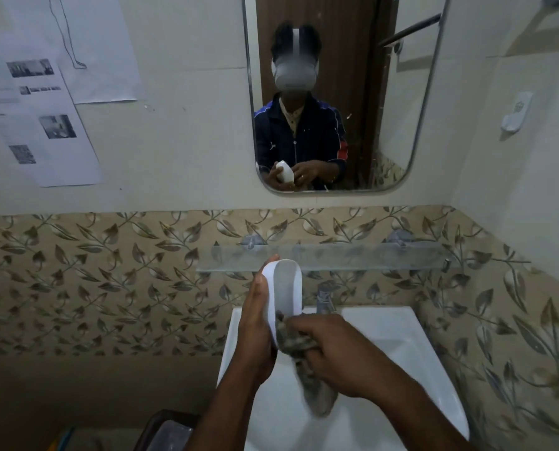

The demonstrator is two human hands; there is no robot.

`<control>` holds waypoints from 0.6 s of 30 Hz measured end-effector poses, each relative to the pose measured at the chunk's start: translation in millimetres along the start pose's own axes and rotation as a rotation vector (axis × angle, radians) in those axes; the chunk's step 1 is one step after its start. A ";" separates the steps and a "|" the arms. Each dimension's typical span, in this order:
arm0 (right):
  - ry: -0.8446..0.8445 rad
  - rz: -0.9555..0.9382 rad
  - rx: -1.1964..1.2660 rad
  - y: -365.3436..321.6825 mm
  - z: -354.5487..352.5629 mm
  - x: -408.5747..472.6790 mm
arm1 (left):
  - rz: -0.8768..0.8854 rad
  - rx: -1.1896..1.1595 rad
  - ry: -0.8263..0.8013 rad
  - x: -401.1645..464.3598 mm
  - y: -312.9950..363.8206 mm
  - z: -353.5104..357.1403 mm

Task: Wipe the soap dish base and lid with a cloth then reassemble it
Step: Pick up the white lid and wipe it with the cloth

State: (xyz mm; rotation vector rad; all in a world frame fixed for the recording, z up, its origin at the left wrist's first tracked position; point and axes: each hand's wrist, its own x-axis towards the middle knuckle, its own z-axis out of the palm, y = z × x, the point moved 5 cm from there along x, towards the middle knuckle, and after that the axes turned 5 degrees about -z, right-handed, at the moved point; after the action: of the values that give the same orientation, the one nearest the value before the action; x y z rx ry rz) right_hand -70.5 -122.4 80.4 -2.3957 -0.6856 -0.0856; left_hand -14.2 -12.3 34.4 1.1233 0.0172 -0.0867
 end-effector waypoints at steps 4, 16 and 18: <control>-0.008 0.010 -0.497 -13.6 6.2 3.0 | -0.110 -0.080 0.046 -2.4 -13.7 -1.8; 0.649 0.236 0.794 7.1 -8.5 25.5 | -0.154 -0.126 -0.109 -17.3 -22.1 18.3; 0.606 0.172 0.639 5.6 -10.4 25.7 | -0.170 -0.128 -0.104 -16.9 -20.1 15.7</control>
State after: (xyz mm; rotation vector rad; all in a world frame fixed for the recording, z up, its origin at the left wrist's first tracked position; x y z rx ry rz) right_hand -44.4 -120.7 91.4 -1.6703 -0.1725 -0.4296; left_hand -33.2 -34.1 24.1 0.9867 0.0256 -0.2919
